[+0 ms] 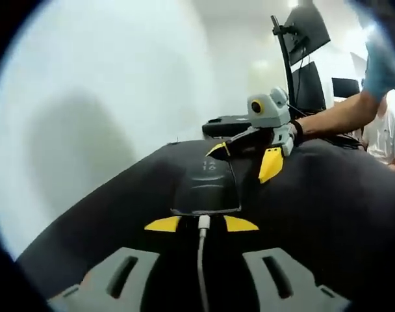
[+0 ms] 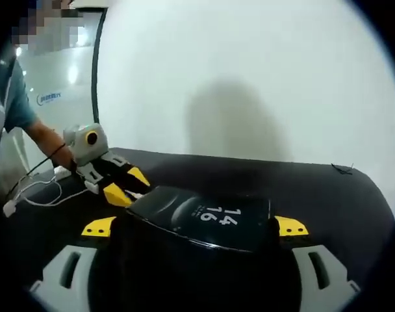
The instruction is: Connect the charging cable to the phone, plug the charger into the socket, and turn on the power strip switch to charge the phone.
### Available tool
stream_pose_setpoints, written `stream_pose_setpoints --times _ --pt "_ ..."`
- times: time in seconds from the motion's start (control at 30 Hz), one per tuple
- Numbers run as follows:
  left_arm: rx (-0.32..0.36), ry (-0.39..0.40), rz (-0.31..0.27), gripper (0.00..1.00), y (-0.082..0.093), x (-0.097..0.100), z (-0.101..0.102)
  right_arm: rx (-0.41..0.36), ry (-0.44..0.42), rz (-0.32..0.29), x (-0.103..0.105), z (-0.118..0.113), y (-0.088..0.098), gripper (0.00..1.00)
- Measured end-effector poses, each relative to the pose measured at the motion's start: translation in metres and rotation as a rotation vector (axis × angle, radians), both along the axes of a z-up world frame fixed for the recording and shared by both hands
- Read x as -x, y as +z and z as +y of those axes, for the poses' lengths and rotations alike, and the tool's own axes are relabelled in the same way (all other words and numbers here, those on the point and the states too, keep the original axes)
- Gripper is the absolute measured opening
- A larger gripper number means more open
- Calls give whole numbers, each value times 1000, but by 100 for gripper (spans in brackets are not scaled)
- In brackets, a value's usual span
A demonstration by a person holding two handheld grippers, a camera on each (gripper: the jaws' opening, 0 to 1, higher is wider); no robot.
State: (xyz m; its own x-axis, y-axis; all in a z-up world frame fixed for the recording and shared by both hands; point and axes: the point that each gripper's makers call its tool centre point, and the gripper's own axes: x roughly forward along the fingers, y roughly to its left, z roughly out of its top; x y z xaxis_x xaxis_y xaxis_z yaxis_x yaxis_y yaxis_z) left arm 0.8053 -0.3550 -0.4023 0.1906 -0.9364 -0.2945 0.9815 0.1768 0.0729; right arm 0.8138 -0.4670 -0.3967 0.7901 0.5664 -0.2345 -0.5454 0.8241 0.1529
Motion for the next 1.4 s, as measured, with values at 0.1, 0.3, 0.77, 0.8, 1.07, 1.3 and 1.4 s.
stream_pose_setpoints --times 0.1,0.3,0.77,0.8,1.07,1.3,1.4 --pt "-33 7 22 33 -1 3 9 8 -4 2 -1 1 -1 93" --pt "-4 59 35 34 19 -6 18 58 0 13 4 7 0 93" --pt "72 115 96 35 82 24 66 104 -12 130 18 -4 24 93" --pt "78 130 115 35 84 29 74 73 -25 133 19 -3 31 93" --pt "82 208 167 35 89 38 117 -187 -157 194 35 -14 56 86" --pt "81 258 231 33 92 50 154 -215 -67 231 65 33 73 76" --pt "146 294 253 32 110 61 177 -130 75 211 103 83 87 74"
